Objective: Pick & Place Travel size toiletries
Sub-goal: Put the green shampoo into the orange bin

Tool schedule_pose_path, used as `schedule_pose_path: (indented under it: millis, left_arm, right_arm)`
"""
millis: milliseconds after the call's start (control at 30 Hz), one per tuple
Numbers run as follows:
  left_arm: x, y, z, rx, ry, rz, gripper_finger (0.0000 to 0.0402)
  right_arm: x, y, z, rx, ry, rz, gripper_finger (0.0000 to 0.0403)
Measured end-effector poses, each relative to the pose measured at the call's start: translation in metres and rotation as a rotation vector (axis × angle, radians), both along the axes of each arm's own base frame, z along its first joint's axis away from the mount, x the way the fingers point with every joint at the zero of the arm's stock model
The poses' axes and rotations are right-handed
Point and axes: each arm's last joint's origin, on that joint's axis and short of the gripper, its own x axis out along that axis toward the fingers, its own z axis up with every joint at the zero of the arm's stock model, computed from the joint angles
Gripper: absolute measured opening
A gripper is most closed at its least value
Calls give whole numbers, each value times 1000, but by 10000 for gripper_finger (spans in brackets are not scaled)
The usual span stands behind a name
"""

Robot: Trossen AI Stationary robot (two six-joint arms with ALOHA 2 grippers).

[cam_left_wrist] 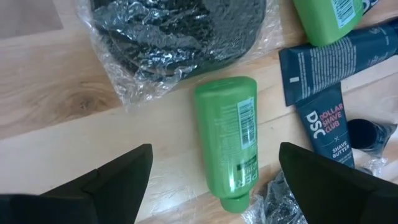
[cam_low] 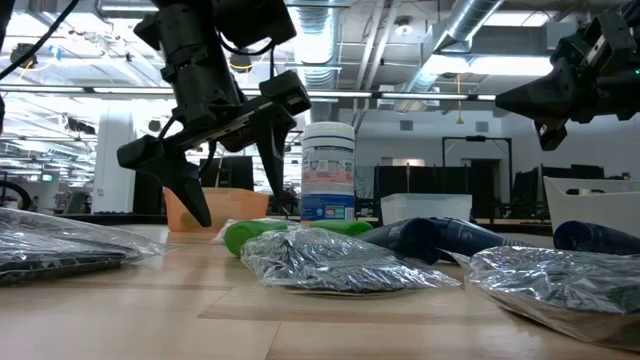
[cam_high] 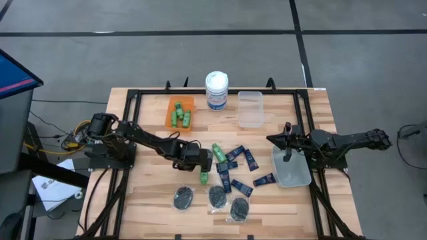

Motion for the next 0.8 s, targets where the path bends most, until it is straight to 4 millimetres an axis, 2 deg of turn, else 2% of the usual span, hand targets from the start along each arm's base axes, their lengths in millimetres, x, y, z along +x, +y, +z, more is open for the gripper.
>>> schedule_pose_path:
  millis: [200, 467, 600, 800]
  left_arm:
    - [1, -1, -6, 15, 17, 8, 346]
    - [25, -6, -24, 24, 130, -35, 346]
    - [29, -7, -18, 63, 179, -52, 338]
    - [21, -6, -16, 84, 248, -20, 302]
  right_arm:
    - [0, 0, 0, 0, 0, 0, 0]
    - [0, 0, 0, 0, 1, 0, 0]
    - [0, 0, 0, -1, 2, 0, 0]
    - [0, 0, 0, -1, 3, 0, 0]
